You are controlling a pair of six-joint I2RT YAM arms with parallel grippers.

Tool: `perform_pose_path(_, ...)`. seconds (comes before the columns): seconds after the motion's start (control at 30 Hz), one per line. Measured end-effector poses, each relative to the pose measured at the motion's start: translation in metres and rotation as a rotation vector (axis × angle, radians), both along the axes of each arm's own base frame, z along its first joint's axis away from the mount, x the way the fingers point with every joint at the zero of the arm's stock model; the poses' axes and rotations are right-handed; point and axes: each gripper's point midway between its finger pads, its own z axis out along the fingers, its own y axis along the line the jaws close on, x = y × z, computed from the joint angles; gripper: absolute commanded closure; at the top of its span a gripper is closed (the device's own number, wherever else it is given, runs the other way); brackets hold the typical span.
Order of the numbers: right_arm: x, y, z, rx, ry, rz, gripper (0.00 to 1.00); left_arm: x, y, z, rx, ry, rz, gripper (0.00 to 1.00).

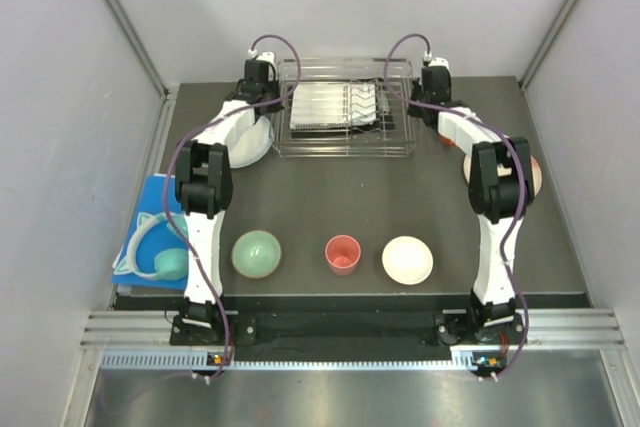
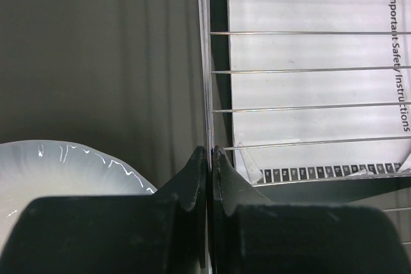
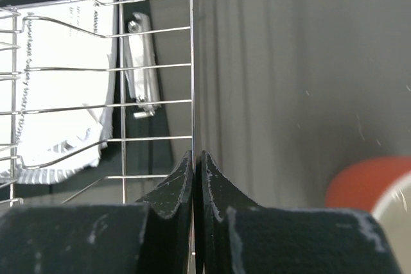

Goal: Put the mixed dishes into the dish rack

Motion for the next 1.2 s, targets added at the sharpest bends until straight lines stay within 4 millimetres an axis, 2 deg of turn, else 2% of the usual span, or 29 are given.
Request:
perform_pose_path(0.2,-0.029,-0.009,0.003,-0.054,0.04,-0.021,1.0,-0.012,-0.012,-0.001,0.006,0.018,-0.035,1.0)
perform_pose_path(0.37,-0.047,-0.009,0.02,-0.117,0.049,-0.02,1.0,-0.03,-0.013,0.004,0.011,0.049,-0.04,1.0)
perform_pose_path(0.53,-0.062,-0.004,0.042,-0.142,0.036,-0.012,1.0,-0.052,-0.008,0.024,0.008,0.047,-0.036,1.0)
perform_pose_path(0.7,-0.089,0.001,0.056,-0.157,0.037,0.002,1.0,-0.08,-0.002,0.048,0.005,0.045,-0.034,1.0)
perform_pose_path(0.87,-0.118,0.005,0.055,-0.174,0.056,0.004,1.0,-0.107,0.002,0.056,0.012,0.062,-0.036,1.0)
perform_pose_path(1.2,-0.177,-0.004,0.034,-0.213,0.155,0.017,1.0,-0.173,-0.004,0.033,0.087,0.167,-0.037,1.0)
